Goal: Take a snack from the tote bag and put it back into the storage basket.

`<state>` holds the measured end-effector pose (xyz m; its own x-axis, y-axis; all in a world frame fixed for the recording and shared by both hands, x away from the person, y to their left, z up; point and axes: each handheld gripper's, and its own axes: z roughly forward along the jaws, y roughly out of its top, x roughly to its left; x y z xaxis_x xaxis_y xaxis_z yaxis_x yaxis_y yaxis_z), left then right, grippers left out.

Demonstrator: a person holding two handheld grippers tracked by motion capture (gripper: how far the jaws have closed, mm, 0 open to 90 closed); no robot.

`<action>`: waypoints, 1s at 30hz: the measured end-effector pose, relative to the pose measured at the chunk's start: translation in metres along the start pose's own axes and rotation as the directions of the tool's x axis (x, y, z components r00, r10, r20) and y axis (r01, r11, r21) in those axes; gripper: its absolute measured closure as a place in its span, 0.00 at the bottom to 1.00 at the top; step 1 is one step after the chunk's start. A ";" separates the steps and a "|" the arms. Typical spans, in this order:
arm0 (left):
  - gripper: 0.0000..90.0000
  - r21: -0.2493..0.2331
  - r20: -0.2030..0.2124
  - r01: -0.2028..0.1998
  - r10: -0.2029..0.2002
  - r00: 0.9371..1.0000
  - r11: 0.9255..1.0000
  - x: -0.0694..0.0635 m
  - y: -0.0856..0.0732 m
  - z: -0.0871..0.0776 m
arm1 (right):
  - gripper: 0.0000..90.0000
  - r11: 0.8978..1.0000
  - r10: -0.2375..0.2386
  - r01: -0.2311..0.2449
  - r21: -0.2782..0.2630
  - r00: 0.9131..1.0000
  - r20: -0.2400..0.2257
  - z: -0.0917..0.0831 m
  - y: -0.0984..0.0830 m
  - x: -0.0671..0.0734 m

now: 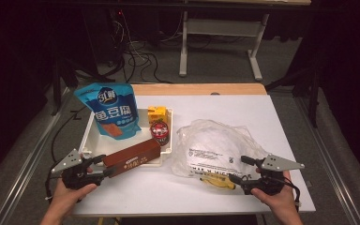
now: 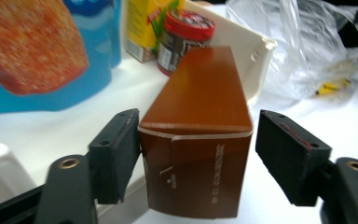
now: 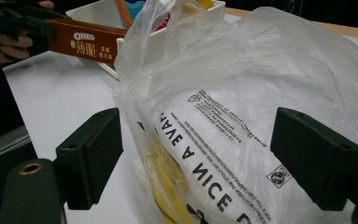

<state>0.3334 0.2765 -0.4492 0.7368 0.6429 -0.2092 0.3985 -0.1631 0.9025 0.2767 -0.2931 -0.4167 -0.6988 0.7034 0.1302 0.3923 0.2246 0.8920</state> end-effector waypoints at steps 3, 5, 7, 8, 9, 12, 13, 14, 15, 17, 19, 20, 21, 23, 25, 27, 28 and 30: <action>0.33 -0.019 -0.056 0.019 -0.020 0.998 1.000 -0.009 0.004 -0.005 | 0.19 1.000 0.002 -0.002 -0.002 1.000 0.000 -0.001 -0.001 0.000; 0.36 -0.011 -0.106 0.031 -0.032 0.994 0.999 -0.013 0.005 -0.006 | 0.19 1.000 0.002 -0.002 -0.001 1.000 0.000 -0.001 -0.001 0.000; 0.44 -0.041 -0.171 0.043 -0.049 0.984 0.998 -0.026 0.004 -0.013 | 0.19 1.000 0.002 -0.002 0.001 1.000 0.000 0.000 -0.001 0.000; 0.49 -0.056 -0.196 0.050 -0.060 0.979 0.997 -0.030 0.003 -0.015 | 0.19 1.000 -0.001 0.001 0.002 1.000 -0.001 0.000 -0.001 0.000; 0.52 -0.056 -0.196 0.050 -0.060 0.979 0.997 -0.030 0.003 -0.015 | 0.19 1.000 -0.001 0.001 0.002 1.000 -0.001 0.000 -0.001 0.000; 0.74 -0.065 -0.293 0.064 -0.081 0.953 0.996 -0.046 -0.001 -0.020 | 0.19 1.000 0.000 0.000 0.004 1.000 -0.001 0.001 -0.001 0.001; 0.85 -0.054 -0.306 0.068 -0.082 0.949 0.996 -0.049 -0.002 -0.020 | 0.19 1.000 0.000 0.000 0.003 1.000 -0.002 0.001 -0.001 0.001; 0.93 -0.033 -0.306 0.074 -0.081 0.948 0.997 -0.051 -0.003 -0.019 | 0.19 1.000 0.000 0.000 0.004 1.000 -0.001 0.001 -0.001 0.001; 0.98 -0.033 -0.306 0.074 -0.081 0.948 0.997 -0.051 -0.003 -0.019 | 0.19 1.000 0.000 0.000 0.004 1.000 -0.001 0.001 -0.001 0.001; 1.00 0.016 -0.287 0.094 -0.086 0.954 0.995 -0.052 -0.007 -0.015 | 0.19 1.000 0.000 0.000 0.003 1.000 -0.003 0.002 -0.001 0.001; 1.00 0.048 -0.302 0.116 -0.097 0.949 0.992 -0.049 -0.009 -0.010 | 0.19 1.000 0.001 -0.001 0.008 1.000 -0.002 0.003 -0.001 0.001; 1.00 0.048 -0.302 0.116 -0.097 0.949 0.992 -0.049 -0.009 -0.010 | 0.19 1.000 0.004 -0.004 0.009 1.000 -0.003 0.003 -0.001 0.002; 1.00 0.060 -0.317 0.151 -0.124 0.940 0.987 -0.044 -0.011 -0.005 | 0.19 1.000 0.000 0.000 0.009 1.000 -0.004 0.003 -0.001 0.001; 1.00 0.069 -0.347 0.168 -0.134 0.928 0.983 -0.039 -0.012 0.000 | 0.19 1.000 -0.001 0.001 0.010 1.000 -0.006 0.004 -0.002 0.001; 1.00 0.061 -0.348 0.180 -0.148 0.926 0.982 -0.036 -0.011 0.003 | 0.19 1.000 0.000 0.000 0.011 1.000 -0.006 0.005 -0.002 0.001; 1.00 0.061 -0.378 0.195 -0.158 0.912 0.979 -0.029 -0.009 0.014 | 0.20 1.000 0.000 0.000 0.013 1.000 -0.009 0.007 -0.002 0.002; 1.00 0.057 -0.373 0.211 -0.175 0.911 0.976 -0.026 -0.009 0.018 | 0.20 1.000 0.002 -0.002 0.016 1.000 -0.007 0.007 -0.002 0.003; 1.00 0.071 -0.385 0.226 -0.183 0.905 0.971 -0.022 -0.008 0.027 | 0.20 1.000 0.000 0.000 0.018 1.000 -0.009 0.008 -0.002 0.003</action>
<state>0.3287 0.2432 -0.4620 0.3835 0.8995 -0.2094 0.5926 -0.0658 0.8028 0.2790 -0.2856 -0.4215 -0.7038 0.6975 0.1344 0.4033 0.2366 0.8840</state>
